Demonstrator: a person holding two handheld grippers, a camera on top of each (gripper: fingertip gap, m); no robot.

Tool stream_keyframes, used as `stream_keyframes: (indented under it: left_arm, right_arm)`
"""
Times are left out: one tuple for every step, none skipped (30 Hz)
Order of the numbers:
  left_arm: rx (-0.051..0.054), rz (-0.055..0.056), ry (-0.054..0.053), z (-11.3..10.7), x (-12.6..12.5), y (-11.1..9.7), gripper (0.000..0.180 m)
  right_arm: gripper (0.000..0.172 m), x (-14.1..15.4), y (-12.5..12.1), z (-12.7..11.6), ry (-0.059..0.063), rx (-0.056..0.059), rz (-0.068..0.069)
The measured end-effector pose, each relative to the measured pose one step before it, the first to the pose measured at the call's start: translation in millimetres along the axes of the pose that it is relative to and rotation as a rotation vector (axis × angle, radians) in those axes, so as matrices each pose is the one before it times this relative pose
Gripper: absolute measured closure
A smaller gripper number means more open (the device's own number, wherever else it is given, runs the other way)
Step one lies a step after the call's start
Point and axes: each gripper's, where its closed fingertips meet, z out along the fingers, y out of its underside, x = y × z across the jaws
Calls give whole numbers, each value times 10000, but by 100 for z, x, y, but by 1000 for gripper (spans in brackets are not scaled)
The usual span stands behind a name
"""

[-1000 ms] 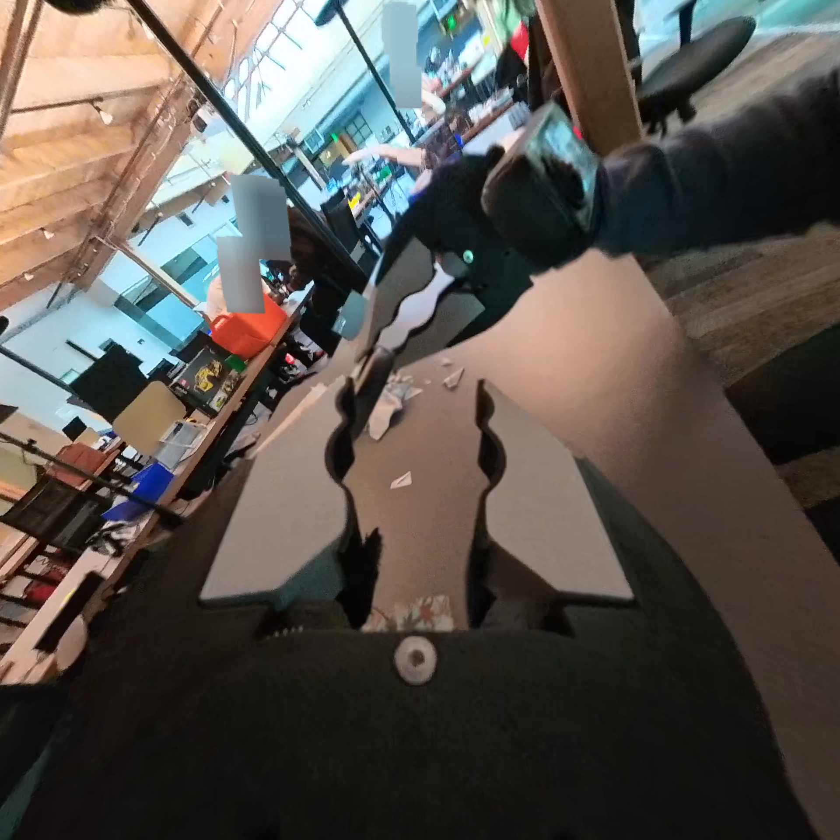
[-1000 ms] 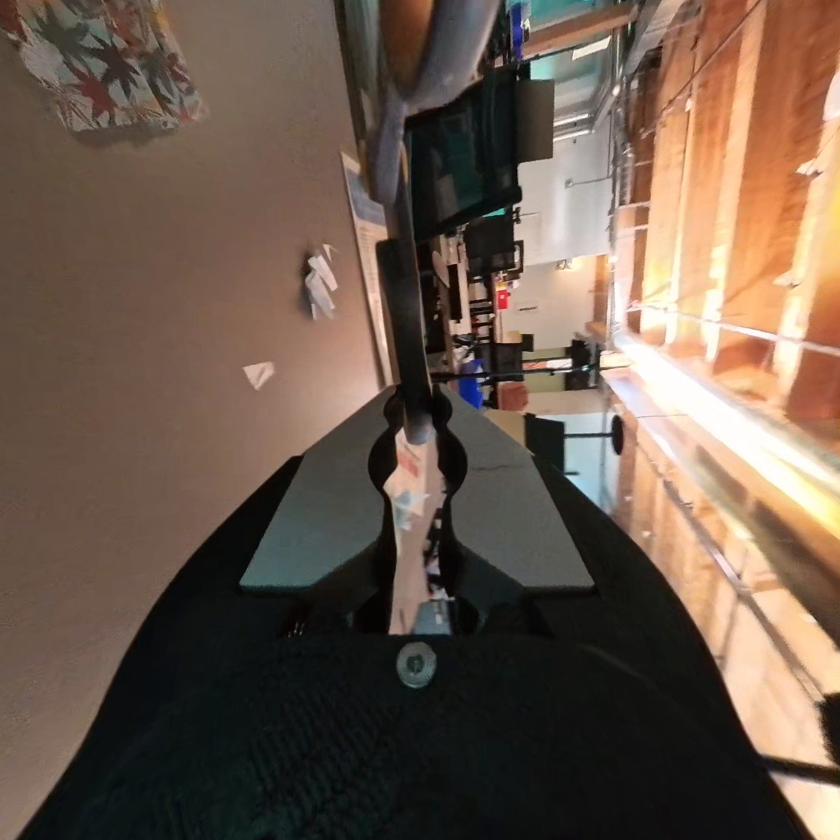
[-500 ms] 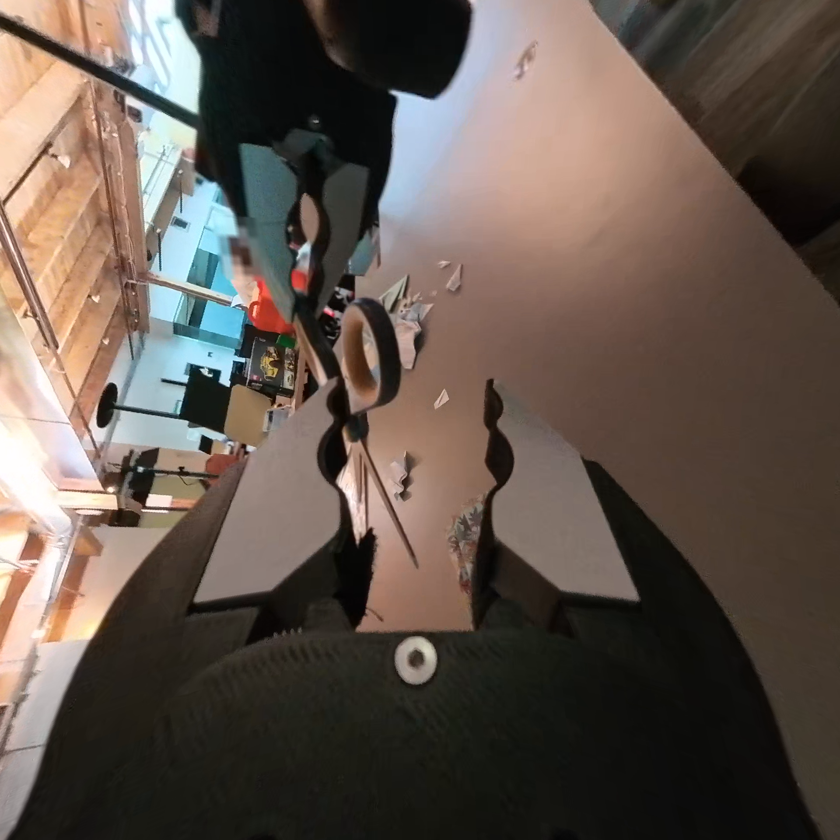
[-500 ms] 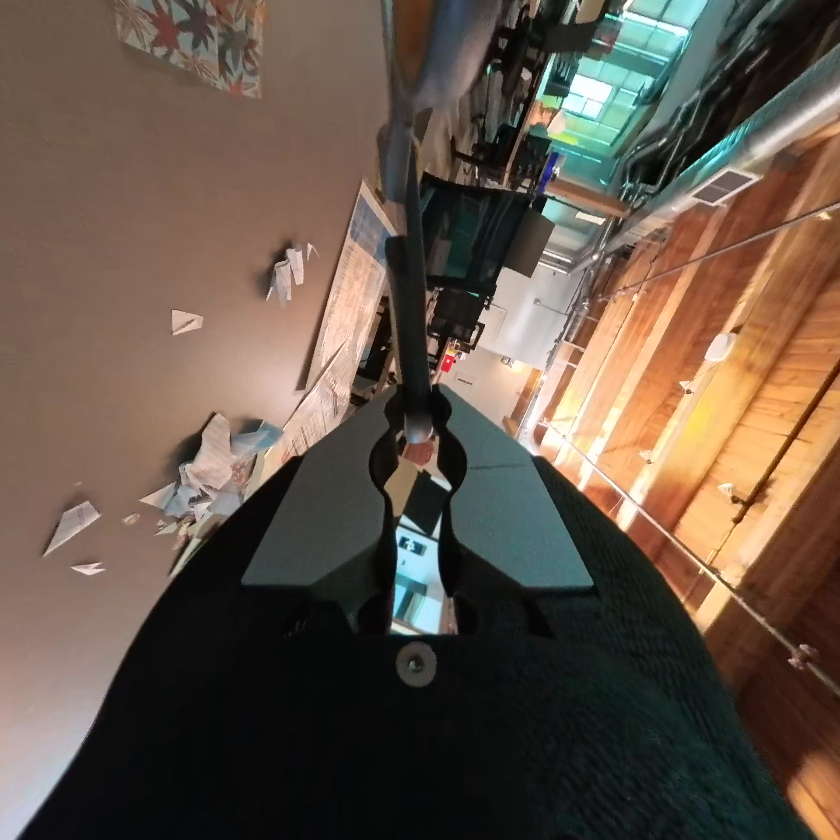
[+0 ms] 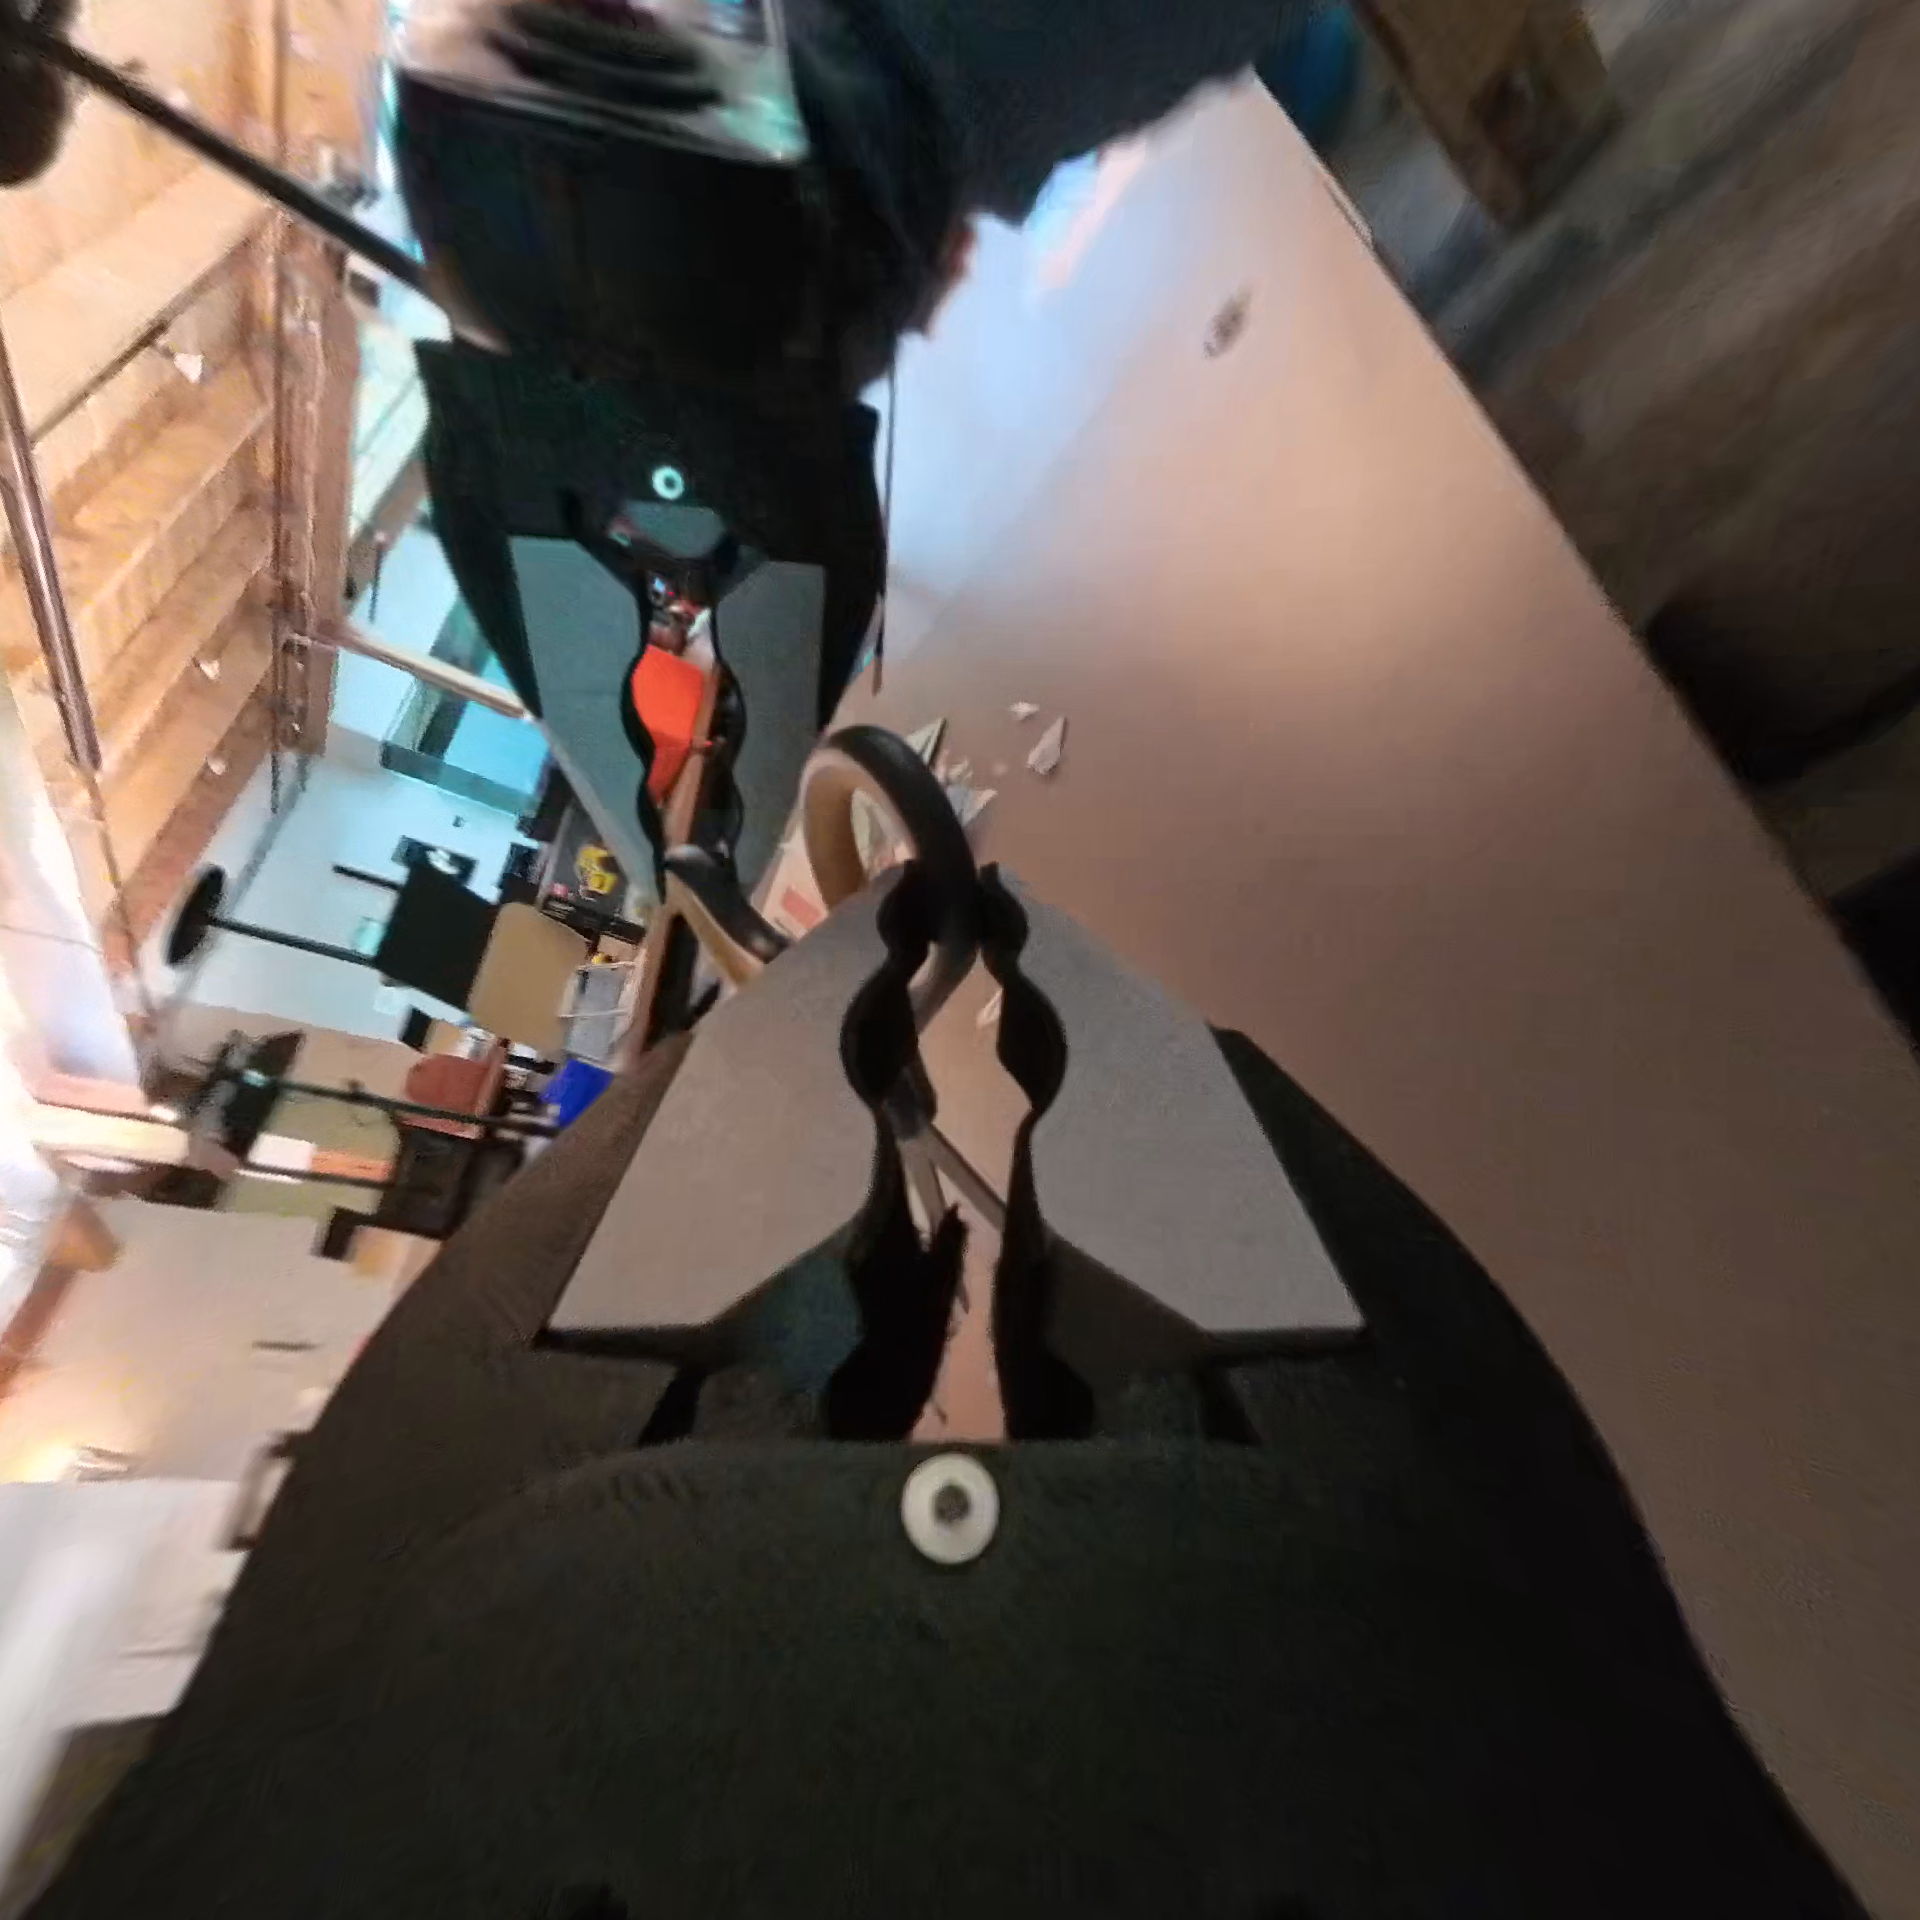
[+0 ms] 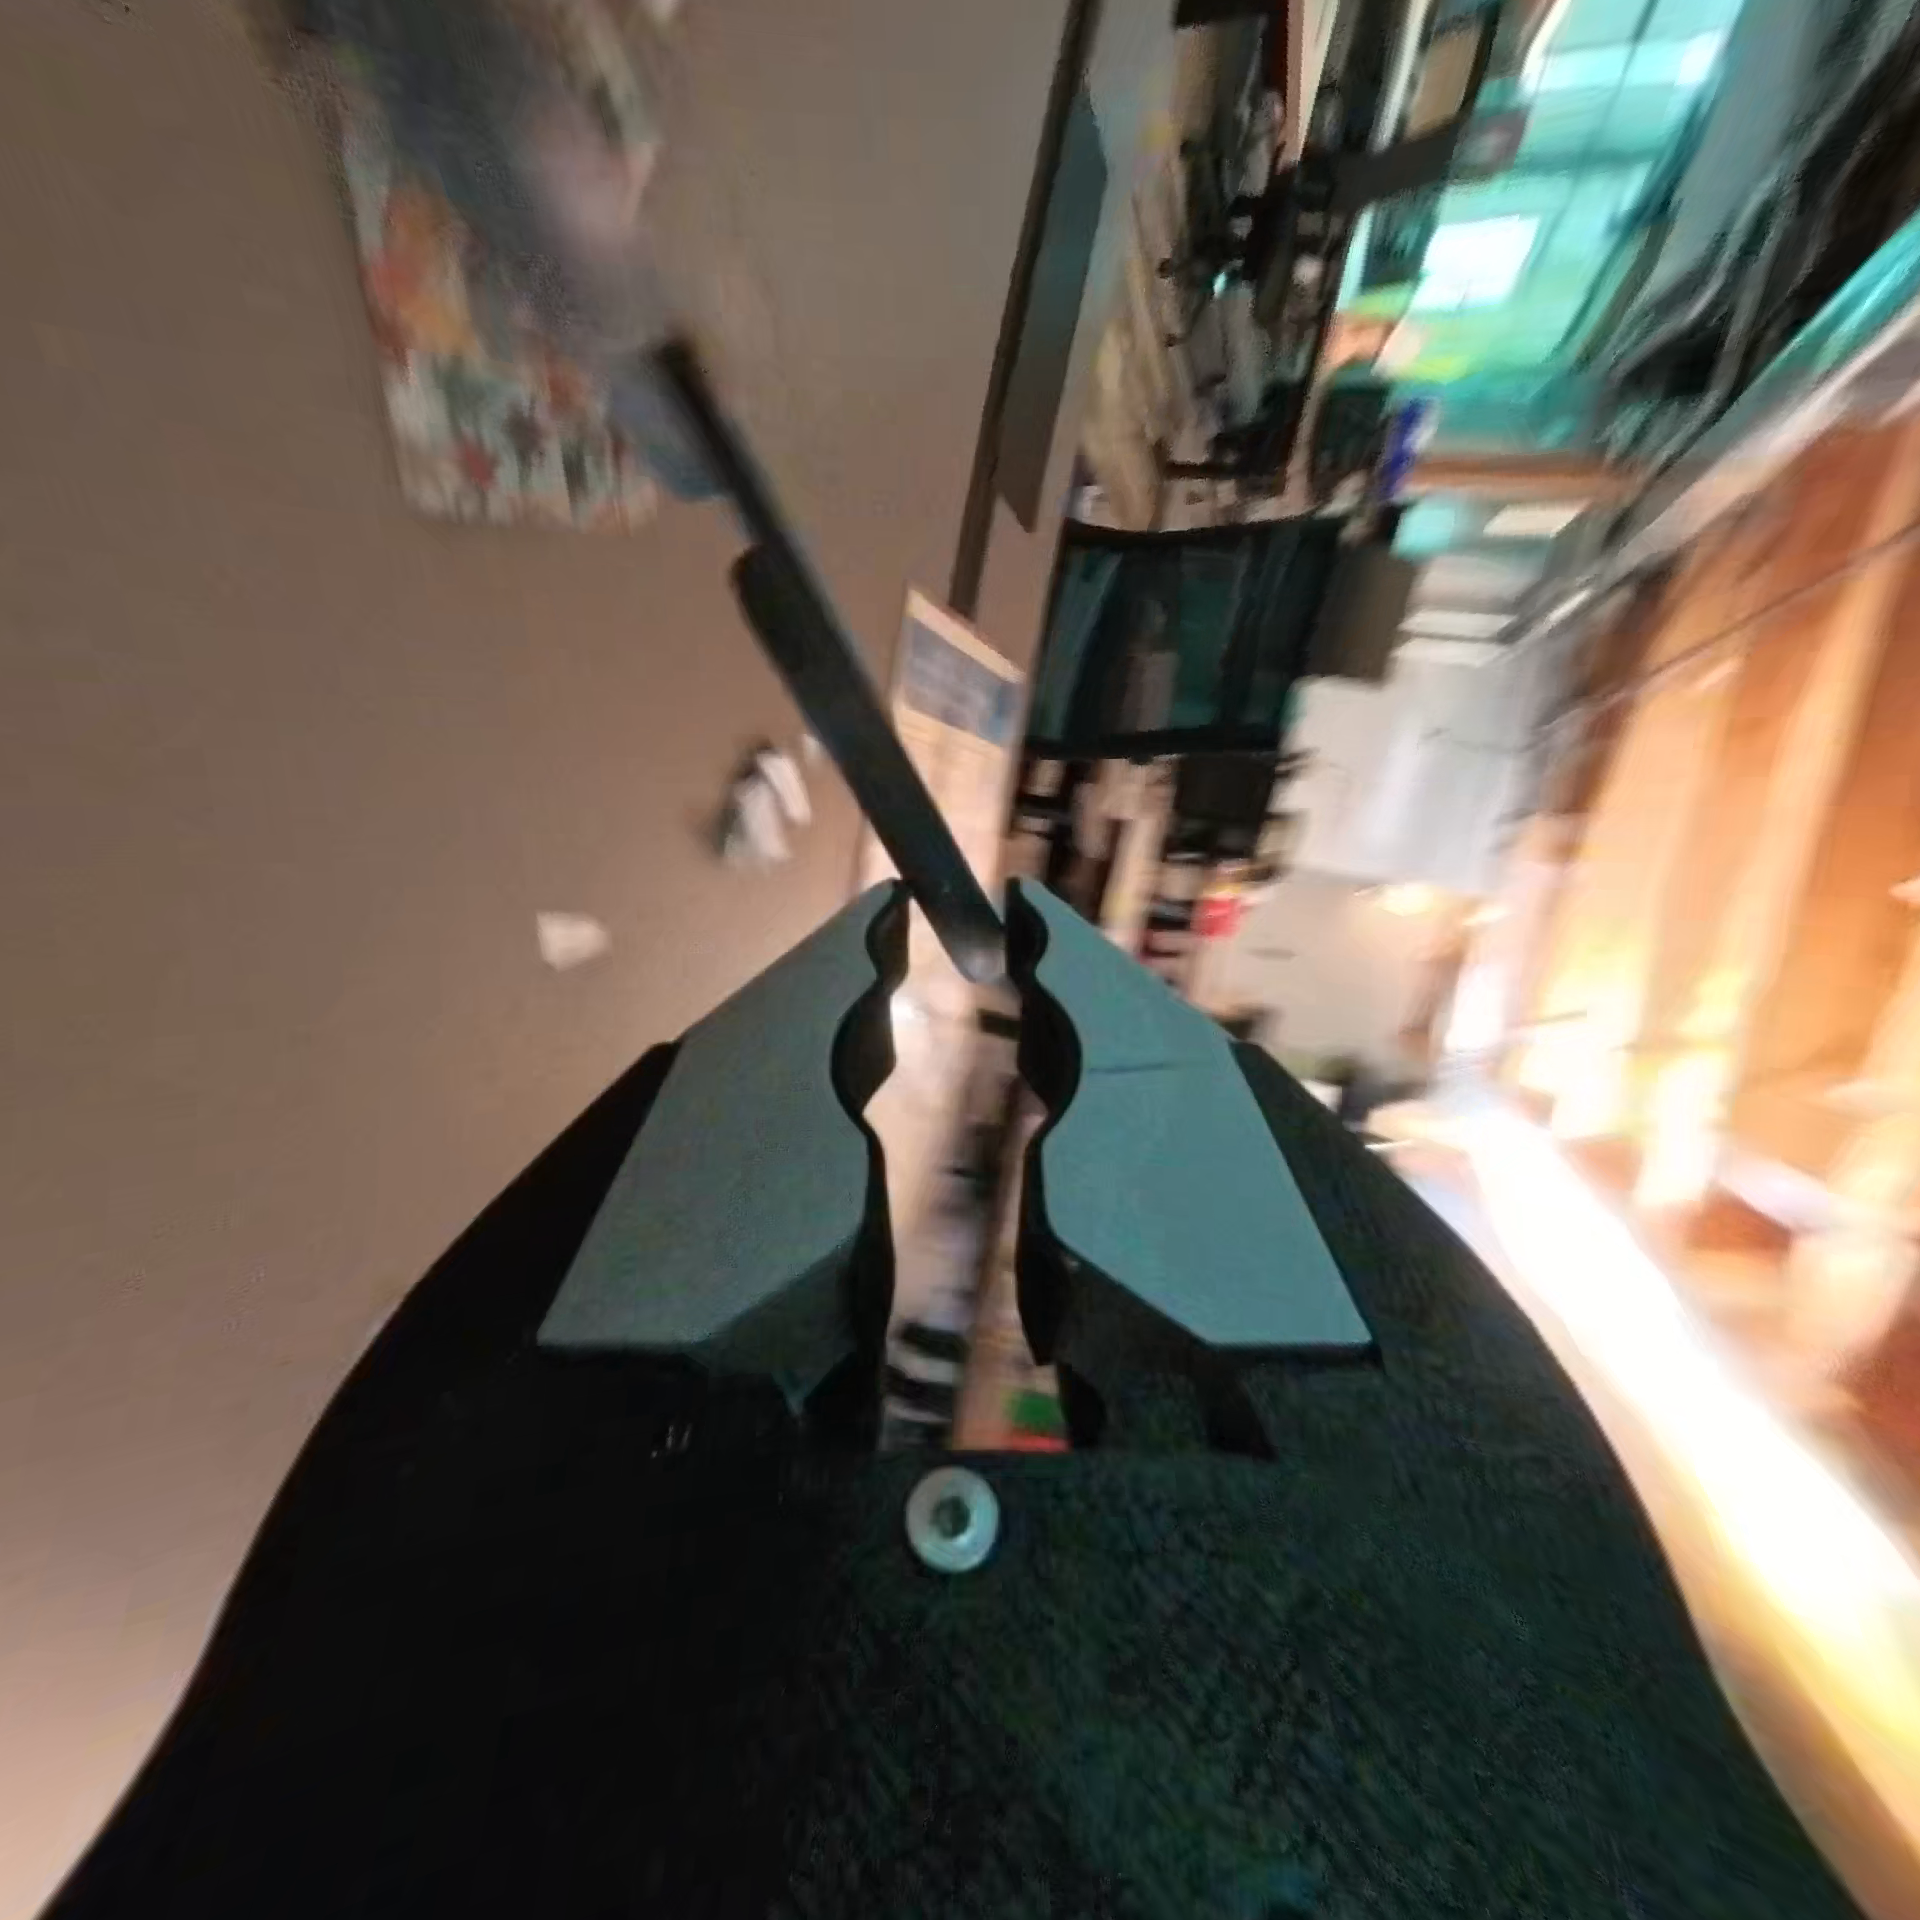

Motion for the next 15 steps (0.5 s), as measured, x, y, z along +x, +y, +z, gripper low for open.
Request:
stream_keyframes:
  left_arm:
    - [305, -733, -235, -301, -767, -111, 173]
    - [324, -607, -436, -338, -989, 30, 173]
    - [208, -543, -543, -325, -1150, 270, 173]
    - [170, -561, -477, -263, -1086, 438, 173]
    - [191, -597, -326, -199, -913, 465, 173]
    - [245, -599, -134, -182, -644, 370, 173]
    - [315, -585, -45, -165, -453, 202, 173]
    - [304, -488, -40, -124, -358, 125, 173]
    - [259, -330, -111, -74, -354, 103, 173]
    - [250, -167, -174, -61, -363, 35, 174]
    - [262, -60, -153, -72, -277, -65, 174]
    - [302, -22, -137, -92, -252, -164, 174]
    - [281, -52, -129, -83, -267, -173, 174]
    - [211, -75, -111, -69, -289, -73, 174]
    - [205, -82, -45, -53, -221, -41, 174]
  right_arm:
    - [147, 531, 96, 369, -321, 183, 1955]
    - [133, 731, 96, 304, -199, 236, 1779]
    - [126, 554, -76, 193, -251, 412, 1452]
    - [124, 448, -367, 122, -225, 650, 1241]
    - [126, 419, -525, 112, -161, 769, 1109]
    - [132, 281, -465, 239, -180, 702, 992]
    - [137, 82, -312, 402, -250, 557, 863]
    - [137, -56, -133, 608, -314, 400, 717]
    - [137, -107, 35, 768, -330, 253, 598]
    - [137, -34, 168, 902, -304, 140, 519]
    - [136, 71, 236, 969, -274, 66, 485]
    - [135, 142, 305, 1005, -281, -19, 557]
    - [134, 29, 310, 1010, -405, -67, 656]
    - [133, -182, 204, 953, -580, -30, 714]
    - [132, -299, 113, 903, -706, 9, 752]
